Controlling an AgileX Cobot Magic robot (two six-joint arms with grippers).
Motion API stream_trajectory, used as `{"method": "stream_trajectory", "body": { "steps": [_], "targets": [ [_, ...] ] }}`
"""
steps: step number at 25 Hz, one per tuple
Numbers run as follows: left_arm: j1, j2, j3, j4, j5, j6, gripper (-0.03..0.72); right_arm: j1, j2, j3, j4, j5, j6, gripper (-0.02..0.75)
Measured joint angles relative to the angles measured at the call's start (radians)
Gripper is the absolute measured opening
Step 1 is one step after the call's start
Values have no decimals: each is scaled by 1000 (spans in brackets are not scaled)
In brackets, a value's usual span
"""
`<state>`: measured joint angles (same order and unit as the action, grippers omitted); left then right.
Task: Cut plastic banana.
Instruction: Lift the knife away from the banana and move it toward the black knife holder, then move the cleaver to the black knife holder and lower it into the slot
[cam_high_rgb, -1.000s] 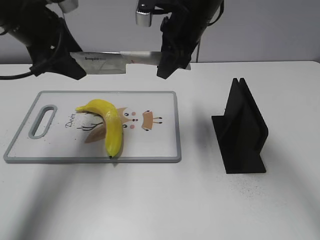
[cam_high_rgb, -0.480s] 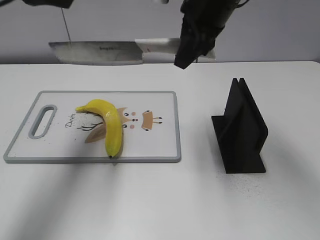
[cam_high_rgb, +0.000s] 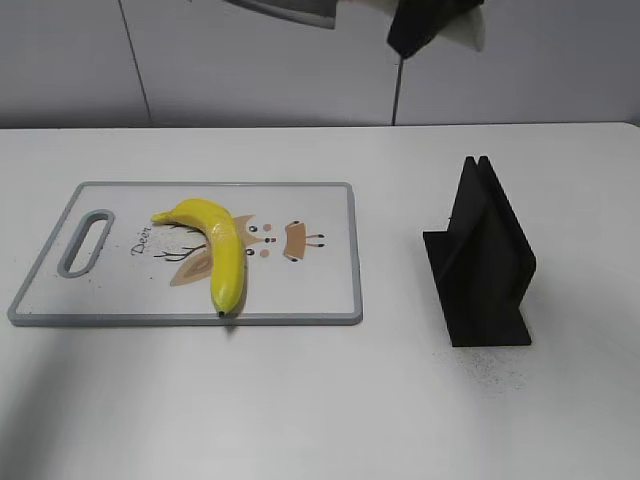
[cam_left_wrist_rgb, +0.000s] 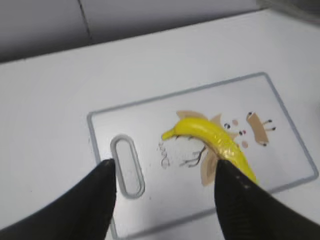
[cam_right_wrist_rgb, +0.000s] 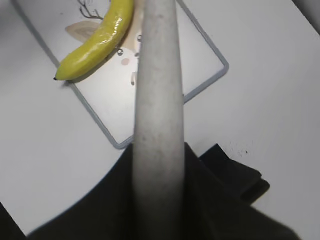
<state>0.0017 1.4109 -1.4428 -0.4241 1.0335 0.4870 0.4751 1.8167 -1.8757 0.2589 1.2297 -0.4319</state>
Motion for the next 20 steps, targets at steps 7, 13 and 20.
{"method": "stream_trajectory", "body": {
  "steps": [7,13,20],
  "targets": [
    [23,-41,4,209,178,-169,575,0,-80,21,-29,1,246,162],
    [26,-179,125,246,180,-219,574,0,-204,180,-33,1,394,162],
    [27,-453,418,286,186,-219,574,0,-358,418,-48,-7,468,162]
  ]
}}
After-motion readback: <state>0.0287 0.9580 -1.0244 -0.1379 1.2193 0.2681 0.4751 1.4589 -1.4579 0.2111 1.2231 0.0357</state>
